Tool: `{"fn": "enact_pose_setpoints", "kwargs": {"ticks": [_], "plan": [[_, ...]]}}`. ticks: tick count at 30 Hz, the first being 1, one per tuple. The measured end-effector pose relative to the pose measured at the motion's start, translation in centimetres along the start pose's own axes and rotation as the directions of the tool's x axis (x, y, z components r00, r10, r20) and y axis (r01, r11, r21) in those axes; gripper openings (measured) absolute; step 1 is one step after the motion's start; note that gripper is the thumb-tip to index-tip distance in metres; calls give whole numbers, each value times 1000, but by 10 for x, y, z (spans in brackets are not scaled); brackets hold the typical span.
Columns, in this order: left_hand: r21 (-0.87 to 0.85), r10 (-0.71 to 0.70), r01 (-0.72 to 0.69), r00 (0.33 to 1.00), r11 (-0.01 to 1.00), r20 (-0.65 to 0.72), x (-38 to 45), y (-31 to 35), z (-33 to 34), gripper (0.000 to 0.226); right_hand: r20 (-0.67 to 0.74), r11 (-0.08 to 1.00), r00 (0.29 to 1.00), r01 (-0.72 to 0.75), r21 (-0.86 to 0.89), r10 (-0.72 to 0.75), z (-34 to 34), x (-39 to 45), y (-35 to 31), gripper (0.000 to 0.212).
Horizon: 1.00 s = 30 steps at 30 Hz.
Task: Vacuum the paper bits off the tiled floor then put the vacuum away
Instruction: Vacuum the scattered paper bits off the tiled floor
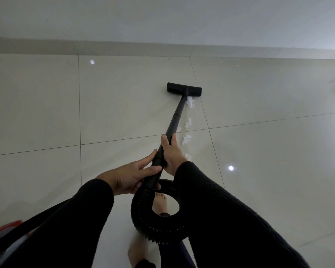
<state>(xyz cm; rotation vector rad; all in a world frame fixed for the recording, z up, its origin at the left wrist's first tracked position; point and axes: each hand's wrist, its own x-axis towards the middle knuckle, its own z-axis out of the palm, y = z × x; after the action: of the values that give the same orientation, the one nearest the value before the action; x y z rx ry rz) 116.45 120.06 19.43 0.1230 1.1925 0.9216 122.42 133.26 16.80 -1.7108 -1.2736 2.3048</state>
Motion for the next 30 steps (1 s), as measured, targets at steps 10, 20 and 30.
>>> {"fn": "enact_pose_setpoints", "kwargs": {"ticks": [10,20,30], "plan": [[20,-6,6,1000,1000,1,-10,-22,11,95,-12,1000,1000,-28,-8,28,-7,-16,22,65],[24,-16,16,1000,1000,10,-15,-24,25,94,-11,998,999,-42,-42,41,-18,-23,28,65],[10,-21,21,1000,1000,-3,-36,-40,43,90,-6,997,998,-66,-47,66,-25,-45,43,65]]}}
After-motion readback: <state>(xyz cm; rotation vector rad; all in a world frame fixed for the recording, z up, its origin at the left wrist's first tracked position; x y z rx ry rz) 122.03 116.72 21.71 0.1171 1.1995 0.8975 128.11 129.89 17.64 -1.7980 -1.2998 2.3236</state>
